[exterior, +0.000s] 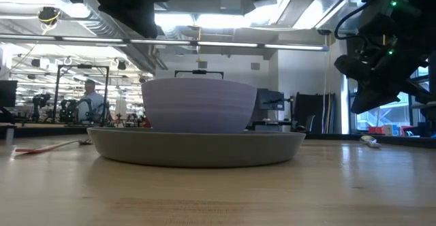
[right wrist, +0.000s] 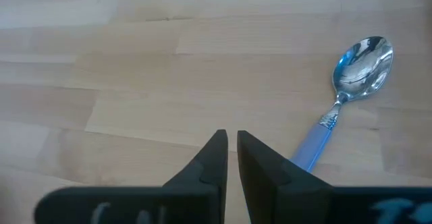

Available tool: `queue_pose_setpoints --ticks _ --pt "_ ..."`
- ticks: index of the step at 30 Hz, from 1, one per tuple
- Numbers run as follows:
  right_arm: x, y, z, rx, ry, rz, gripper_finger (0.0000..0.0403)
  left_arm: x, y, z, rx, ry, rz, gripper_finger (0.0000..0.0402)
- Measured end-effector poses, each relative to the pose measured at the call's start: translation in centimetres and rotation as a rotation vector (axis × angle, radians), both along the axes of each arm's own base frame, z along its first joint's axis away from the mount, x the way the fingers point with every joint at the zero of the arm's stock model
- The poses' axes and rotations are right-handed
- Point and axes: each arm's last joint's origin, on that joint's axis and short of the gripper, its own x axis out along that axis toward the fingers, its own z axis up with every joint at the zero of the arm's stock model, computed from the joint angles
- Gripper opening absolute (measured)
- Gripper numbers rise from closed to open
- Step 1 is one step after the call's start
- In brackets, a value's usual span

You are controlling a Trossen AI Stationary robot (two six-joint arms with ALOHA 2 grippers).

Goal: Set table place
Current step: Put the light blue spoon into the light blue bowl

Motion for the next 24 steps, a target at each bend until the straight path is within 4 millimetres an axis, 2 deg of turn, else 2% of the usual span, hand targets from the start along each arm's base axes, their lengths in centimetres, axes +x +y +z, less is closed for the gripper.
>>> queue_pose_setpoints --ticks 11,18,24 --pt "-0.22 -0.01 -0.09 -0.043 0.107 0.088 0.0039 0.05 -0.03 -0.03 -0.005 -0.005 0.000 0.0047" --pt "0.19 0.00 0.09 -0.037 0.040 0.067 0.0042 0.05 -0.03 -0.03 -0.004 -0.004 0.000 0.0047" --pt "0.65 0.01 0.34 -0.043 -0.019 0.061 0.0079 0.03 -0.06 -0.03 -0.004 -0.003 -0.001 0.0047"
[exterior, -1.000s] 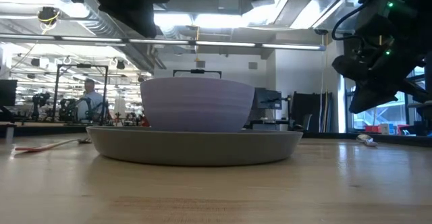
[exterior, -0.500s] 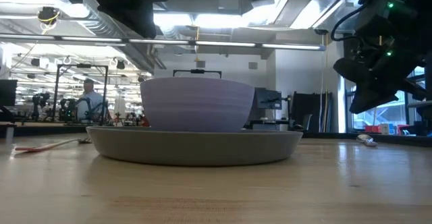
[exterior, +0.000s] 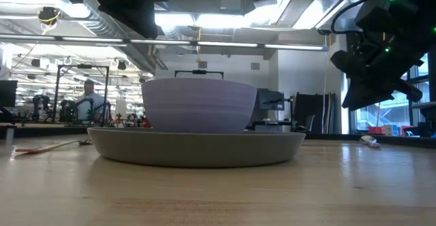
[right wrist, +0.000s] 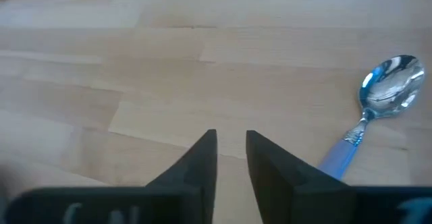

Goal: Set table place
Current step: Put the light blue spoon into the light blue bowl

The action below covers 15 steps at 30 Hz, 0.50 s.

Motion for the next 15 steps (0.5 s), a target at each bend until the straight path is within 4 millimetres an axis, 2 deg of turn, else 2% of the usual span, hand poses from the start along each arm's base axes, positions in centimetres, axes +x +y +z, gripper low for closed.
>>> queue_pose_setpoints --ticks 6,15 --pt "0.11 0.01 0.06 -0.003 -0.004 0.012 0.0119 -0.02 -0.05 0.00 0.007 0.022 -0.014 0.0047" --pt "0.12 0.02 0.05 -0.002 -0.003 0.014 0.0120 -0.02 -0.05 0.00 0.009 0.029 -0.019 0.0047"
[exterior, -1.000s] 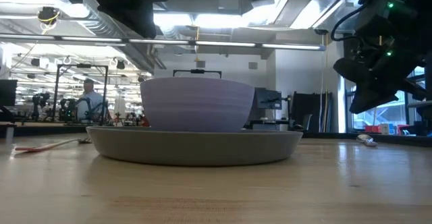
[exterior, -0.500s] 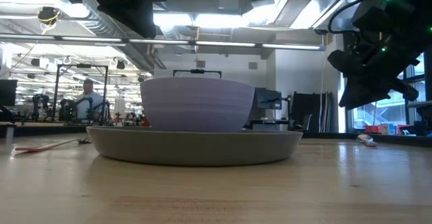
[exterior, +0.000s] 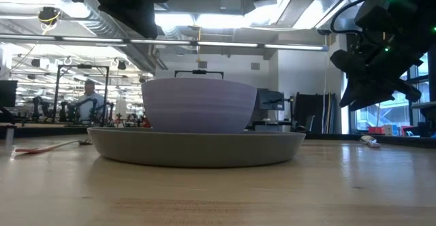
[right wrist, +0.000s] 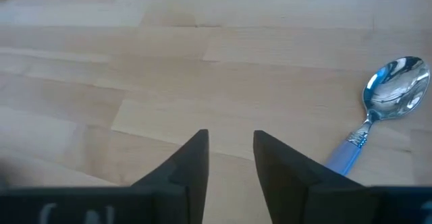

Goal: Set table place
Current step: Put the light blue spoon into the light blue bowl

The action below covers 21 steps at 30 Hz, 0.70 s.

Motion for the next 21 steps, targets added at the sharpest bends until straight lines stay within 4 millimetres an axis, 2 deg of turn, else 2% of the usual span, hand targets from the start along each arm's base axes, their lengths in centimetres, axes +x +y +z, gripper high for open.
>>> queue_pose_setpoints --ticks 21 --pt "0.31 -0.13 0.29 -0.047 -0.038 -0.018 0.0123 -0.05 -0.20 0.15 0.063 0.007 -0.048 0.0047"
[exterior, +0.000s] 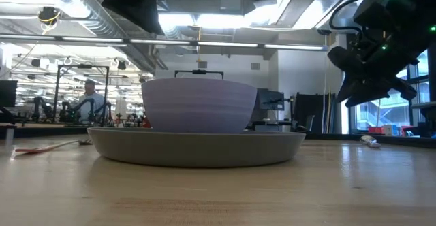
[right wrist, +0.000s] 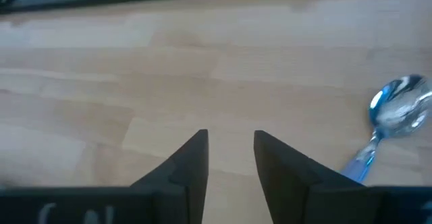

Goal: Set table place
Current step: Put the light blue spoon into the light blue bowl

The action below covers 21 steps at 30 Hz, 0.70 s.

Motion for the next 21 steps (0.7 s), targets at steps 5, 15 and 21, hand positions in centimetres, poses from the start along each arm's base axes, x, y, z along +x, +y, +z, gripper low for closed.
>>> queue_pose_setpoints --ticks 5,15,21 --pt "-0.08 -0.49 0.04 -0.018 -0.003 -0.045 0.0123 0.01 0.00 0.00 0.002 -0.002 -0.001 0.0047" --pt "0.53 -0.57 0.43 -0.019 -0.116 -0.093 0.0123 0.01 0.00 0.00 0.001 -0.006 0.000 0.0047" --pt "0.78 -0.57 -0.44 -0.004 -0.081 -0.129 0.0123 0.02 0.00 0.01 0.007 0.003 -0.006 0.0047"
